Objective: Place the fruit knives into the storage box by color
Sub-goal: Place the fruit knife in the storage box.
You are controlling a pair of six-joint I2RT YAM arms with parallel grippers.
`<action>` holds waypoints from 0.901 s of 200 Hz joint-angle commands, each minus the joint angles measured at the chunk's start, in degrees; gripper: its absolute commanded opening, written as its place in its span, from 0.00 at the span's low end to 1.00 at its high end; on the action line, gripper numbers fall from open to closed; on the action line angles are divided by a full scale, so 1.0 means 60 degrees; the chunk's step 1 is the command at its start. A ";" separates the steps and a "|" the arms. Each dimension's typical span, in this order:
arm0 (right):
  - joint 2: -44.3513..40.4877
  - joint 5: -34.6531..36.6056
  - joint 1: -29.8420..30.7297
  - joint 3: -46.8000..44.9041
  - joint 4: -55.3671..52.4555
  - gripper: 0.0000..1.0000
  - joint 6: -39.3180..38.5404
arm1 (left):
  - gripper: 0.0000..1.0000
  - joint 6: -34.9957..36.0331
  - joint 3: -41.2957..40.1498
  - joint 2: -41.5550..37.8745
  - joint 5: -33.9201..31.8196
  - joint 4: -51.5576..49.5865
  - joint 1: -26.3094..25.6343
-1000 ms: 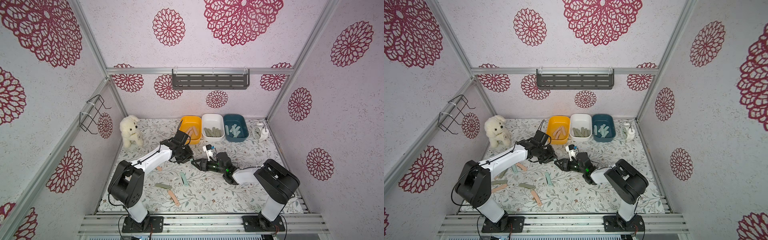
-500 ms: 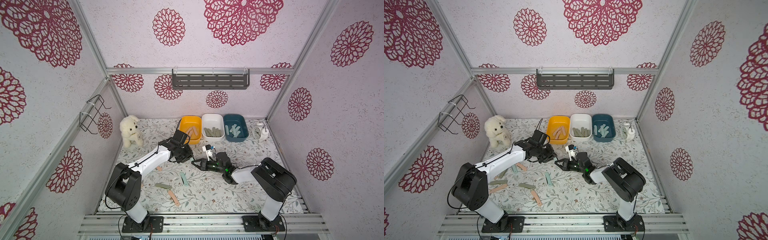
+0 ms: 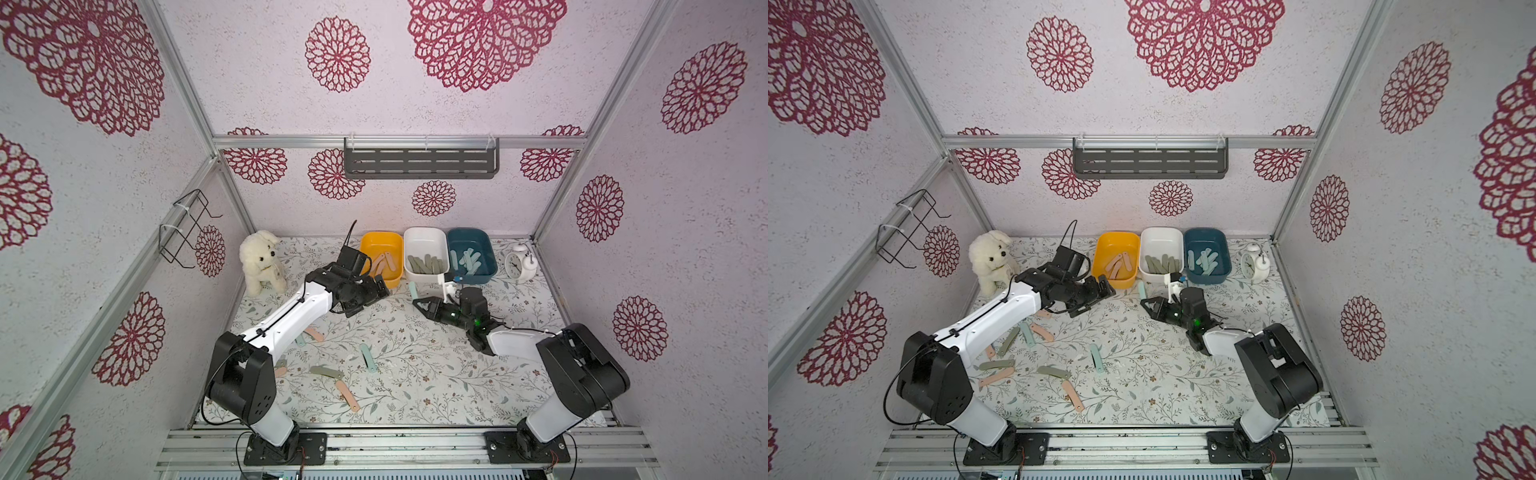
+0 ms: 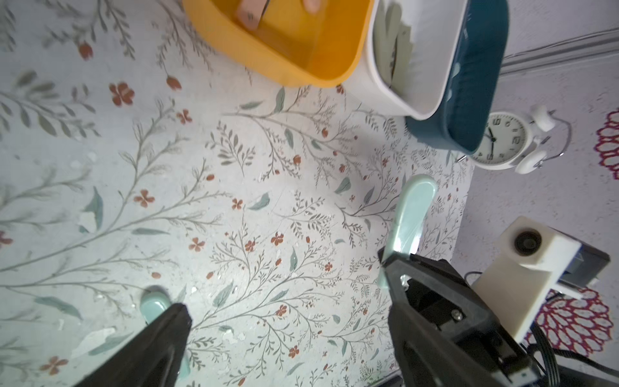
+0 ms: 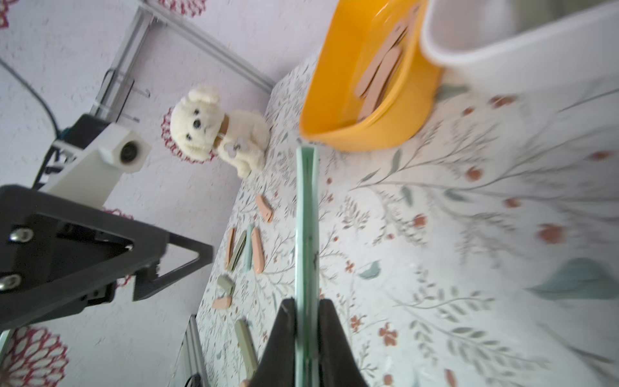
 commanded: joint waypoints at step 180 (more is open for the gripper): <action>0.5846 0.2740 -0.3173 0.9756 -0.7616 0.07 -0.4684 | 0.97 0.1547 0.1535 0.2398 0.0187 -0.1924 0.0748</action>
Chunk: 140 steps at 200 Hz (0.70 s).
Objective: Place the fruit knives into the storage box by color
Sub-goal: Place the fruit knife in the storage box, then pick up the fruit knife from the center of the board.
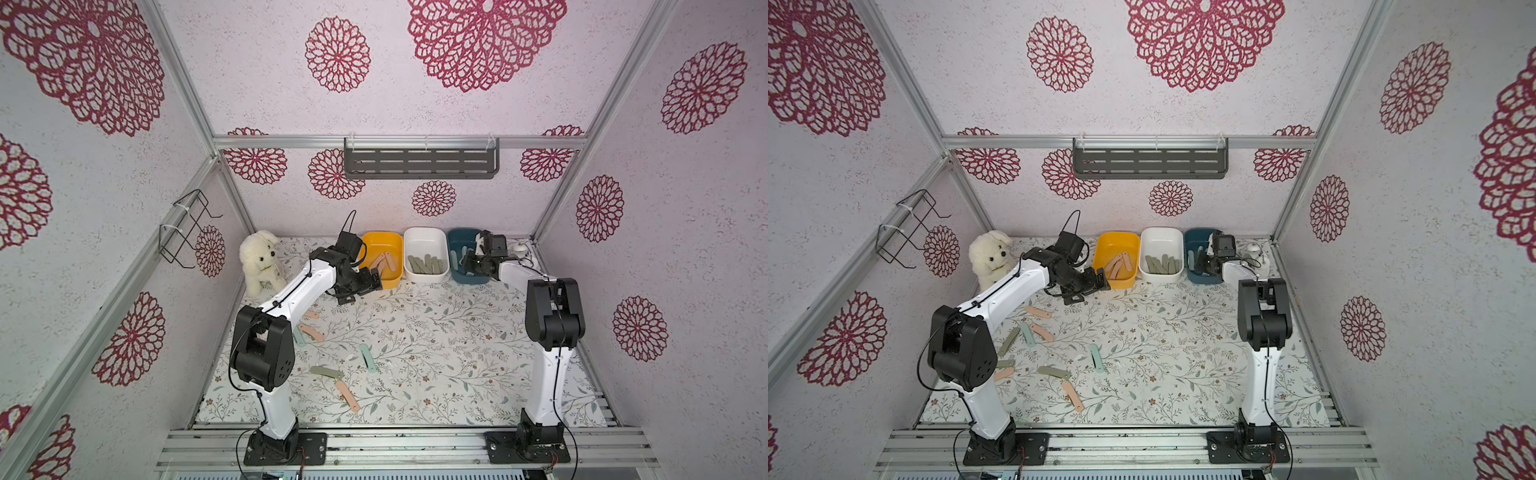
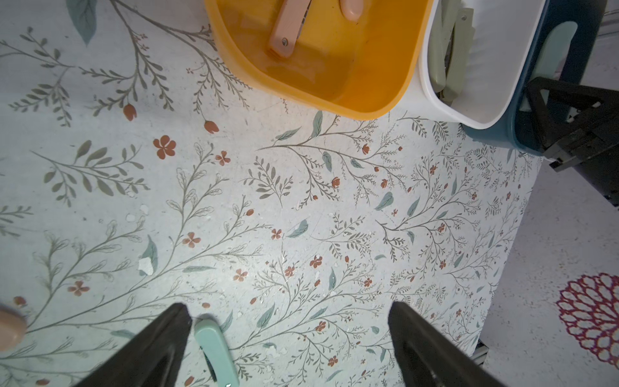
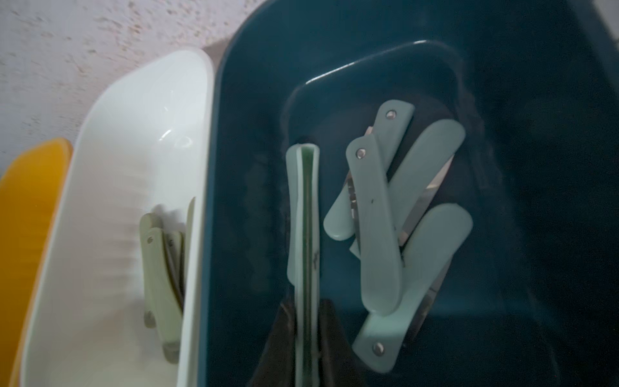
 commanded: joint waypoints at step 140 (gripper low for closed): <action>-0.3808 0.1635 0.1427 -0.1836 -0.1537 0.53 -0.1103 | 0.97 -0.1418 -0.2544 -0.1563 -0.1023 0.0219 -0.0395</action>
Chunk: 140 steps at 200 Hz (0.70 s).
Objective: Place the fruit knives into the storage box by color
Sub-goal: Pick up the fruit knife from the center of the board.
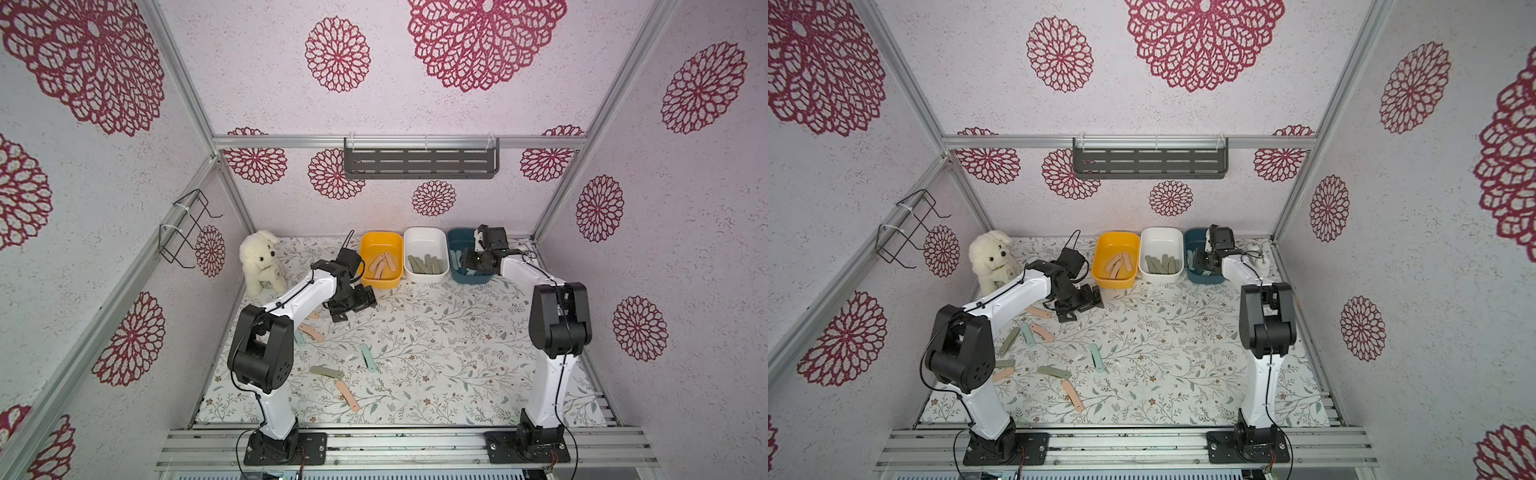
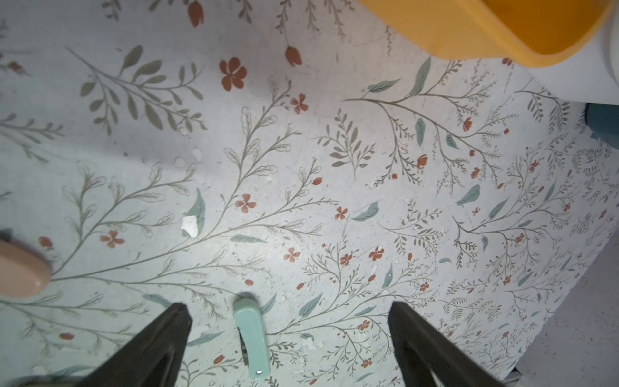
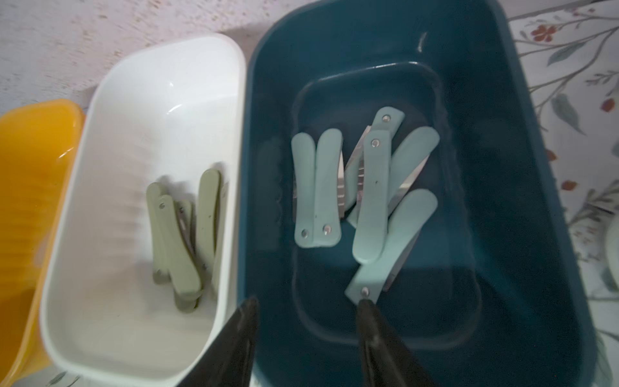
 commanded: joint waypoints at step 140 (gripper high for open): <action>-0.1585 0.1127 0.7755 -0.3173 0.0589 0.52 0.2084 | 0.97 -0.2013 -0.5415 -0.5134 -0.1750 0.0400 0.0027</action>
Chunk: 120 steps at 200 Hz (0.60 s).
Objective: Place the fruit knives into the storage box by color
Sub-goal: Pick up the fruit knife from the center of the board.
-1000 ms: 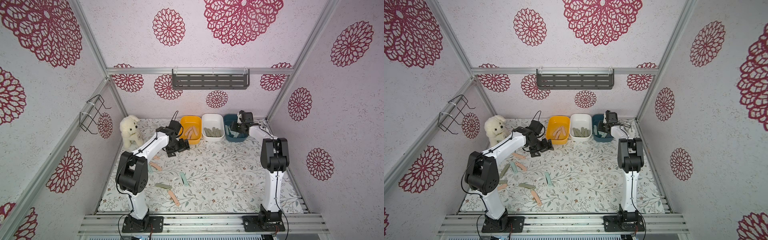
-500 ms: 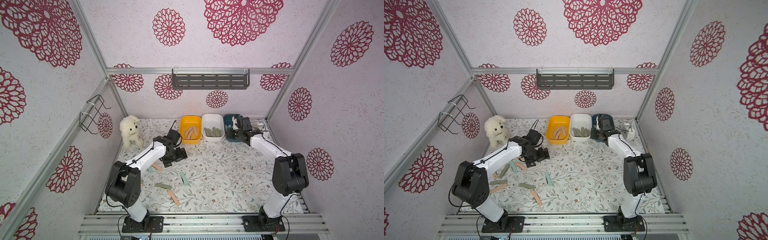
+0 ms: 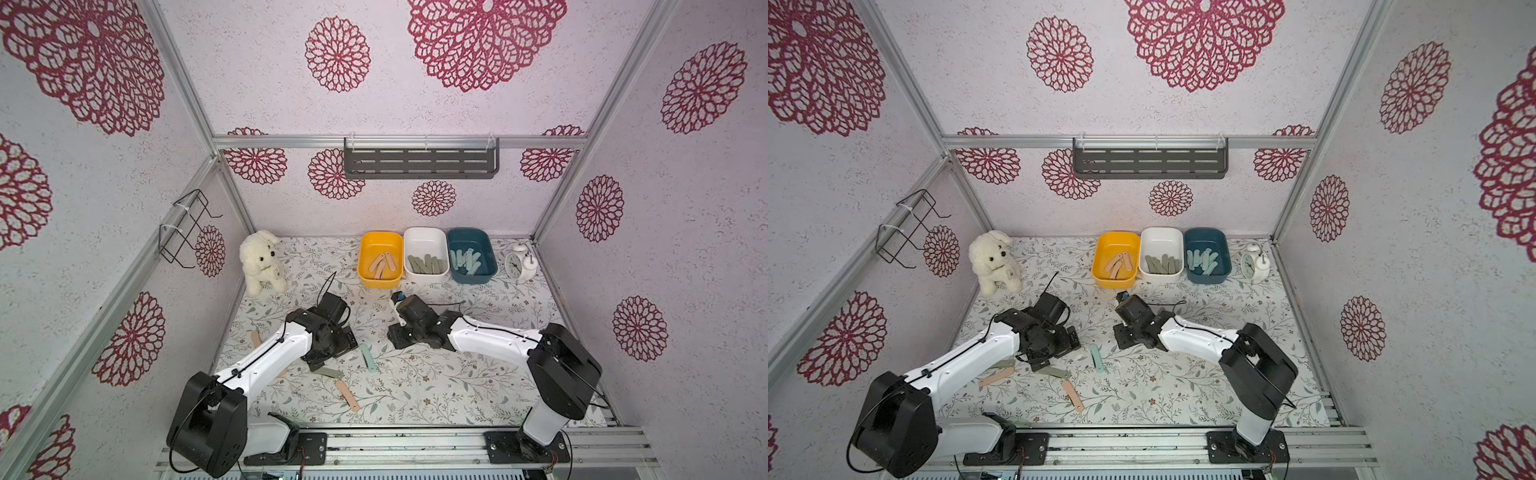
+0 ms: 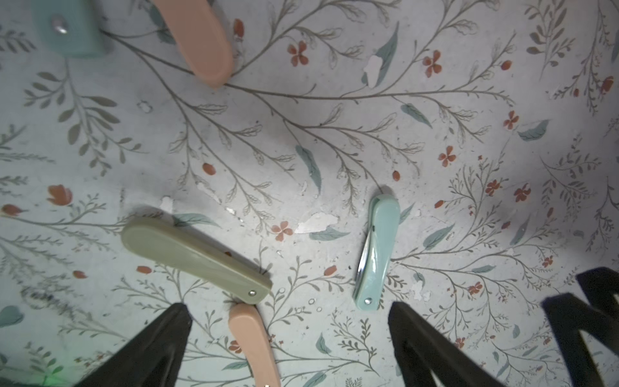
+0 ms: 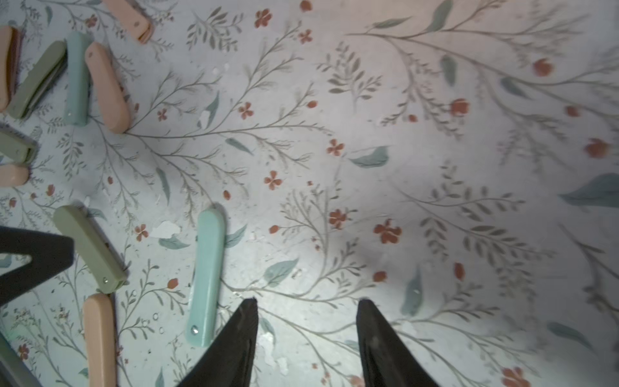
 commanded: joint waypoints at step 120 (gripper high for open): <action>0.3285 0.1182 0.1741 0.3884 -0.2385 0.55 0.0095 | 0.97 0.0149 -0.1208 -0.1844 -0.0013 0.0356 0.1594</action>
